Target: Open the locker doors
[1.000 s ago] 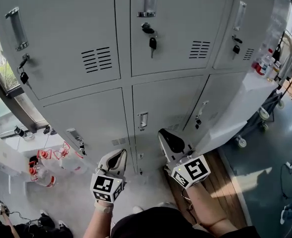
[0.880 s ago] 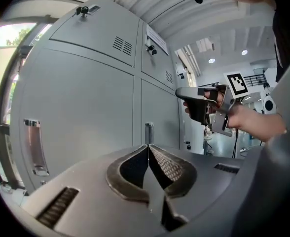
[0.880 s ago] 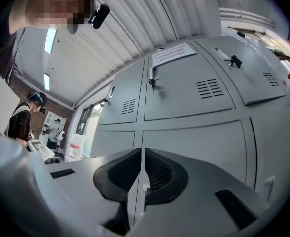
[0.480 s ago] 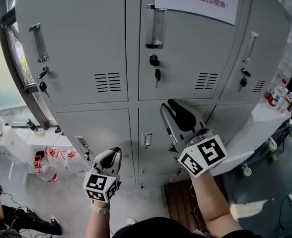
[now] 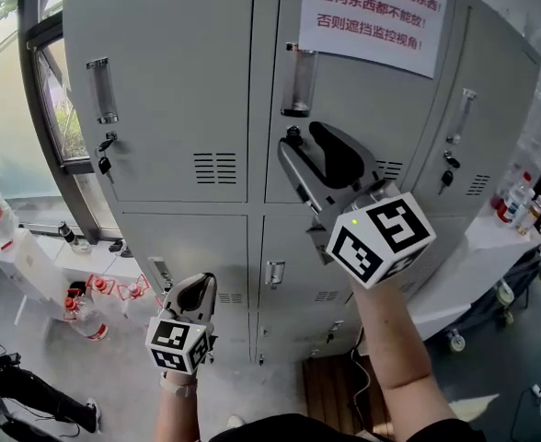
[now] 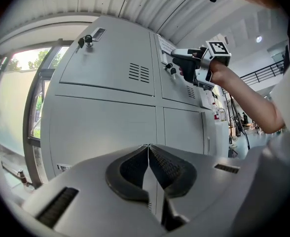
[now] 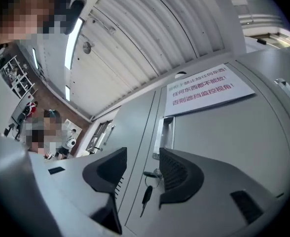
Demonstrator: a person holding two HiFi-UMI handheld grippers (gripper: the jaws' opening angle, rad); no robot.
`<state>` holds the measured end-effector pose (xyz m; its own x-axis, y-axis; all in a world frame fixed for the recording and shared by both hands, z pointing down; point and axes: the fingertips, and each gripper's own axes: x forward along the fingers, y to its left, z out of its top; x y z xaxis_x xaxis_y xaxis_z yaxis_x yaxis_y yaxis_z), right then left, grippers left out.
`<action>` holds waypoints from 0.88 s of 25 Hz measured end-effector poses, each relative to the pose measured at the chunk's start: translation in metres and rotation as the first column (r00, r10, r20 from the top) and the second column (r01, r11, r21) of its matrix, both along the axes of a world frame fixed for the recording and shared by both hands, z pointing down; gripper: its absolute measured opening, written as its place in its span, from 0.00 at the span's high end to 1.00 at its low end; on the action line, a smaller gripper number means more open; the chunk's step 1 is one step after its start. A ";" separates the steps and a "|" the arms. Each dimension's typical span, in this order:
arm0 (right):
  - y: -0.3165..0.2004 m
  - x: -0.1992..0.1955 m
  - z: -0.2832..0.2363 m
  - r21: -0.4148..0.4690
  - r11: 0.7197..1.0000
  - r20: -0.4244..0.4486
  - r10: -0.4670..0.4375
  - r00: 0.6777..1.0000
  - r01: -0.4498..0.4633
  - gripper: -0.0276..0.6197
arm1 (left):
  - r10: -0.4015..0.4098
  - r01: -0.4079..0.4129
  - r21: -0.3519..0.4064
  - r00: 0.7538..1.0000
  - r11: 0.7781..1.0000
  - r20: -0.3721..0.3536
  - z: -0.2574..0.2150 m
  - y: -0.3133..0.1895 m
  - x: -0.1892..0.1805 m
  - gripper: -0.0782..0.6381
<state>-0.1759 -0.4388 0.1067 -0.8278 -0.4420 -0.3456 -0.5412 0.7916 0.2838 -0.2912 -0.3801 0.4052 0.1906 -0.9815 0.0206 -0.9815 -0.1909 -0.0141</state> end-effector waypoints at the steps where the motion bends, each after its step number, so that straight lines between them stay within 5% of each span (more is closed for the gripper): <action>1: -0.003 -0.004 -0.006 0.001 1.000 -0.009 0.005 1.000 -0.005 0.62 | -0.004 0.004 0.001 1.000 1.000 0.000 -0.001 0.001 -0.001 0.86; 13: -0.030 -0.036 -0.026 -0.062 0.994 -0.047 0.089 0.995 -0.092 0.59 | -0.008 0.008 -0.006 1.000 1.000 0.010 0.005 0.024 -0.013 0.86; 22: -0.036 -0.038 -0.033 -0.144 0.982 0.016 0.124 0.992 -0.120 0.62 | -0.002 0.002 -0.009 1.000 1.000 -0.012 0.002 0.048 -0.026 0.86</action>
